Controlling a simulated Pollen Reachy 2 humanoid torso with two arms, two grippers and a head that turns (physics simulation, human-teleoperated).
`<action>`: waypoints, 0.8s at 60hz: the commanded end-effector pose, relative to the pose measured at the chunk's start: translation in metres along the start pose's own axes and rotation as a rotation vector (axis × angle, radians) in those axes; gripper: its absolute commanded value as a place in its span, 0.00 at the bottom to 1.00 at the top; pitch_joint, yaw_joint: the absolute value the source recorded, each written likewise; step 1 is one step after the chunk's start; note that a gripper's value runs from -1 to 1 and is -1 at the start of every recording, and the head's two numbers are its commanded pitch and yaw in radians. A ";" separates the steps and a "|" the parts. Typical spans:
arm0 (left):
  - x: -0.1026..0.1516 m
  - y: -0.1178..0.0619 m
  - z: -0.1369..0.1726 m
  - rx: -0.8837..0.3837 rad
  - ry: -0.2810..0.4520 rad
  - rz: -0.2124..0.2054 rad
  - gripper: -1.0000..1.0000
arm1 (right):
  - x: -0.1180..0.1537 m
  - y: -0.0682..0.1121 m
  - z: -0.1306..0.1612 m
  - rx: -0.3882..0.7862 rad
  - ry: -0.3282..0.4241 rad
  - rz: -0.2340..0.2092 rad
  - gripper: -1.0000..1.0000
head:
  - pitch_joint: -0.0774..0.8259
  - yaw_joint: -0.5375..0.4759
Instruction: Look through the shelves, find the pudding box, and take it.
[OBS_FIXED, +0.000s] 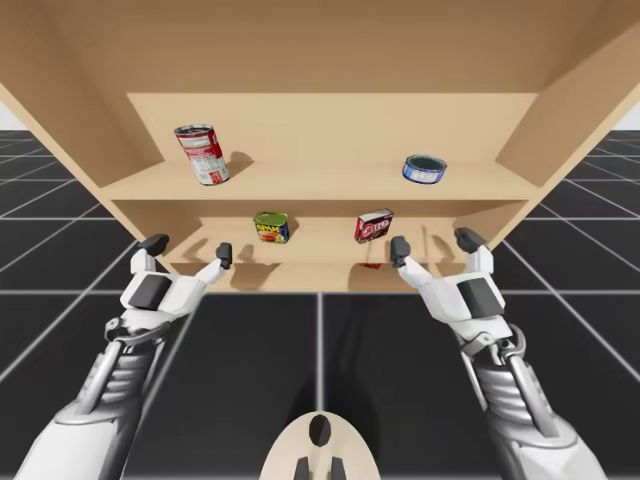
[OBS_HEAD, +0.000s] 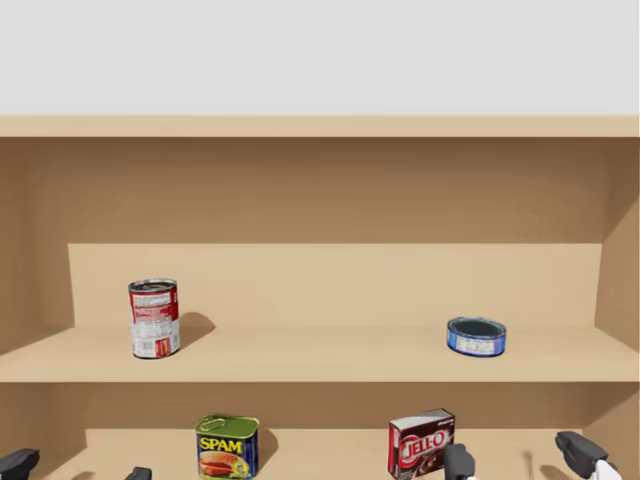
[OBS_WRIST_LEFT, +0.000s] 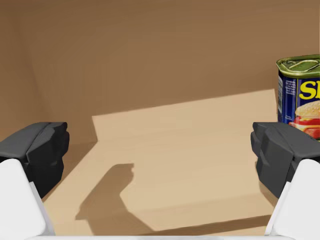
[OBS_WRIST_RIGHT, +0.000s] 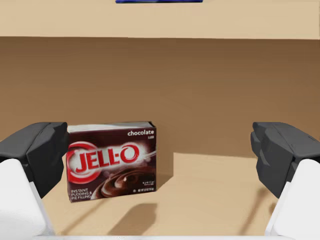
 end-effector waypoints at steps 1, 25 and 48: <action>0.000 0.000 0.000 0.001 -0.001 -0.005 0.00 | -0.001 0.005 0.002 -0.030 -0.007 -0.018 0.00 | 0.08 0.53; -0.001 0.000 0.000 0.003 0.001 -0.003 0.00 | 0.000 0.006 0.001 -0.008 -0.002 -0.014 0.00 | 0.27 0.48; 0.000 -0.001 0.000 -0.007 0.000 -0.007 0.00 | -0.004 0.006 -0.001 -0.013 0.000 -0.004 0.00 | 0.50 0.35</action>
